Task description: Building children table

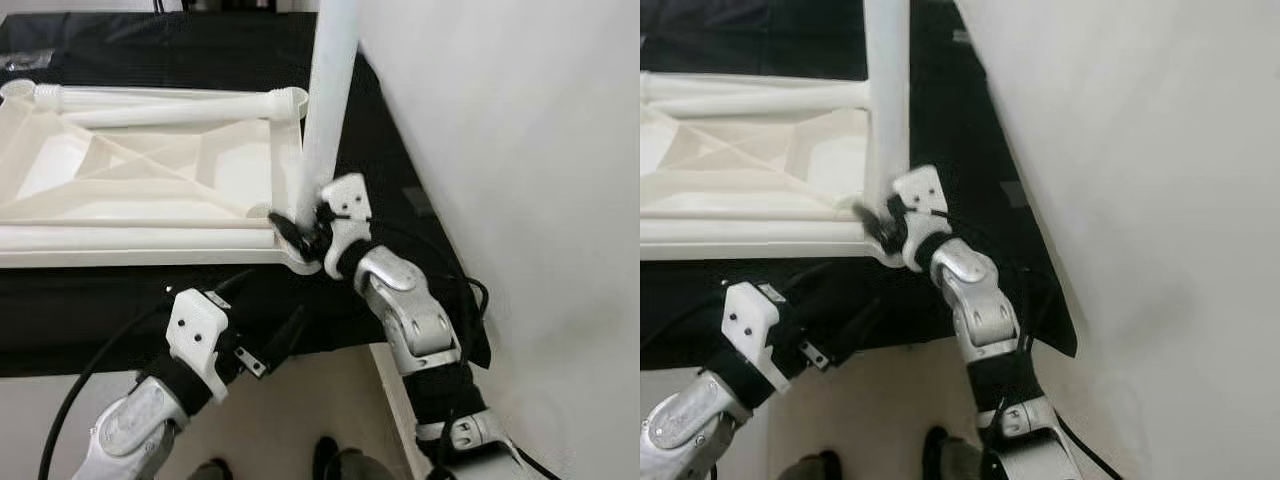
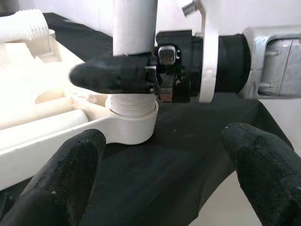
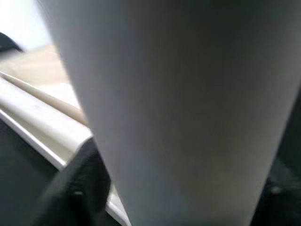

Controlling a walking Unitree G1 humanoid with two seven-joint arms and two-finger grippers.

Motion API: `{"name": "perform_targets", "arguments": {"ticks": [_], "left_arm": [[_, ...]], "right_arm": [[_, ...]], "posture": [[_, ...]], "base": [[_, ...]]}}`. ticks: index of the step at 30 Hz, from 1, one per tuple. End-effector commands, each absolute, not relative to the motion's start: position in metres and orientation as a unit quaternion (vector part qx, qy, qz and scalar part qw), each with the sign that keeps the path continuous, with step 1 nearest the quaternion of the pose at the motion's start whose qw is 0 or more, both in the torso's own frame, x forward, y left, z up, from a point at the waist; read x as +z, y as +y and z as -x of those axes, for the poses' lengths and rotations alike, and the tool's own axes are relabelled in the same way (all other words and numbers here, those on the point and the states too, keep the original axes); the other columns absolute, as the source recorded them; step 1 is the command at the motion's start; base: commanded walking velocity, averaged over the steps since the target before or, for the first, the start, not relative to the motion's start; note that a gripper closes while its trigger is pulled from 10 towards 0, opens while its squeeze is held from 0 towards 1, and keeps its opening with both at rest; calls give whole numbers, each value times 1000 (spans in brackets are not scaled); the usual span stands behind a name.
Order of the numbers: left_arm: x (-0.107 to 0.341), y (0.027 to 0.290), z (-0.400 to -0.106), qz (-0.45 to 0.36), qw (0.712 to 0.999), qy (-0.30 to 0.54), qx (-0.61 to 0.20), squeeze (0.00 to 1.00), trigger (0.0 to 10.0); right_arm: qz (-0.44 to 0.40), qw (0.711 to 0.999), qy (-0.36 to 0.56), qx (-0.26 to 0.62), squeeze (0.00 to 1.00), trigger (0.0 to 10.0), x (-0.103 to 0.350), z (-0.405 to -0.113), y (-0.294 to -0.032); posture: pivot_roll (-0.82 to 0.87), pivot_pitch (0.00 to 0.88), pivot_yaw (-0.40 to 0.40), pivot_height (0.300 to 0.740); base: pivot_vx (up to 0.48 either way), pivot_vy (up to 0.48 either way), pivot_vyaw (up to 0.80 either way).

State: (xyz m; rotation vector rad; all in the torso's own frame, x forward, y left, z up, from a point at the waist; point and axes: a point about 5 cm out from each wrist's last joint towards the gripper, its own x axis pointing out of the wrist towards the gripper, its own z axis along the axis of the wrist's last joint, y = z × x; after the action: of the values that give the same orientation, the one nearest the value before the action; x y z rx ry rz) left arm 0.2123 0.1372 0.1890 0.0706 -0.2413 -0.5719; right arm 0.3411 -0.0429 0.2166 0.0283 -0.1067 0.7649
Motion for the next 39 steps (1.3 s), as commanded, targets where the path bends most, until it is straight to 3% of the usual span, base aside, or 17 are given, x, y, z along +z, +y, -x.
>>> {"name": "perform_targets", "arguments": {"ticks": [1, 2, 4, 7, 8, 12, 14, 21, 22, 23, 24, 25, 34, 38, 39], "left_arm": [[184, 137, -211, -32, 952, -107, -285, 0, 10000], [184, 136, -211, -32, 952, -107, -287, 0, 10000], [184, 136, -211, -32, 952, -107, -287, 0, 10000], [184, 136, -211, -30, 952, -106, -286, 0, 10000], [184, 136, -211, -30, 952, -106, -286, 0, 10000], [184, 137, -211, -30, 953, -107, -283, 0, 10000], [184, 137, -211, -29, 953, -107, -283, 0, 10000], [184, 137, -210, -28, 952, -106, -284, 0, 10000], [184, 137, -210, -28, 952, -106, -285, 0, 10000], [184, 136, -210, -28, 952, -105, -286, 0, 10000], [184, 136, -210, -28, 952, -105, -286, 0, 10000], [184, 136, -209, -28, 951, -104, -288, 0, 10000], [184, 135, -206, -26, 951, -101, -291, 0, 10000], [185, 135, -204, -26, 951, -101, -292, 0, 10000], [185, 135, -204, -26, 951, -101, -292, 0, 10000]], "right_arm": [[-28, 904, -80, 418, 153, 10000, 235, -342, -41], [-19, 873, -102, 477, 0, 10000, 246, -343, -43], [-19, 873, -102, 477, 0, 10000, 246, -343, -43], [55, 803, -124, 581, 0, 10000, 255, -339, -46], [55, 803, -124, 581, 0, 10000, 255, -339, -46], [94, 716, -111, 682, 0, 10000, 258, -333, -54], [98, 698, -102, 702, 0, 10000, 259, -335, -58], [112, 687, -94, 711, 0, 10000, 263, -343, -64], [114, 685, -92, 713, 0, 7725, 264, -345, -66], [109, 683, -92, 716, 0, 1569, 266, -348, -67], [109, 683, -92, 716, 0, 1569, 266, -348, -67], [102, 684, -88, 717, 0, 0, 266, -350, -70], [97, 700, -61, 705, 0, 0, 250, -359, -81], [114, 786, -43, 607, 0, 0, 230, -369, -88], [114, 786, -43, 607, 0, 0, 230, -369, -88]], "posture": [[119, 280, -113, 740], [121, 283, -116, 740], [121, 283, -116, 740], [123, 286, -121, 740], [123, 286, -121, 740], [123, 288, -123, 740], [123, 288, -123, 740], [130, 291, -116, 740], [135, 293, -113, 740], [139, 293, -112, 740], [139, 293, -112, 740], [144, 296, -114, 740], [143, 308, -116, 740], [137, 319, -125, 740], [137, 319, -125, 740]], "base": [[0, 0, 0], [0, 0, 0], [0, 0, 0], [0, 0, 0], [0, 0, 0], [0, 0, 0], [0, 0, 0], [0, 0, 0], [0, 0, 0], [0, 0, 0], [0, 0, 0], [0, 0, 0], [0, 0, 0], [0, 0, 0], [0, 0, 0]]}}
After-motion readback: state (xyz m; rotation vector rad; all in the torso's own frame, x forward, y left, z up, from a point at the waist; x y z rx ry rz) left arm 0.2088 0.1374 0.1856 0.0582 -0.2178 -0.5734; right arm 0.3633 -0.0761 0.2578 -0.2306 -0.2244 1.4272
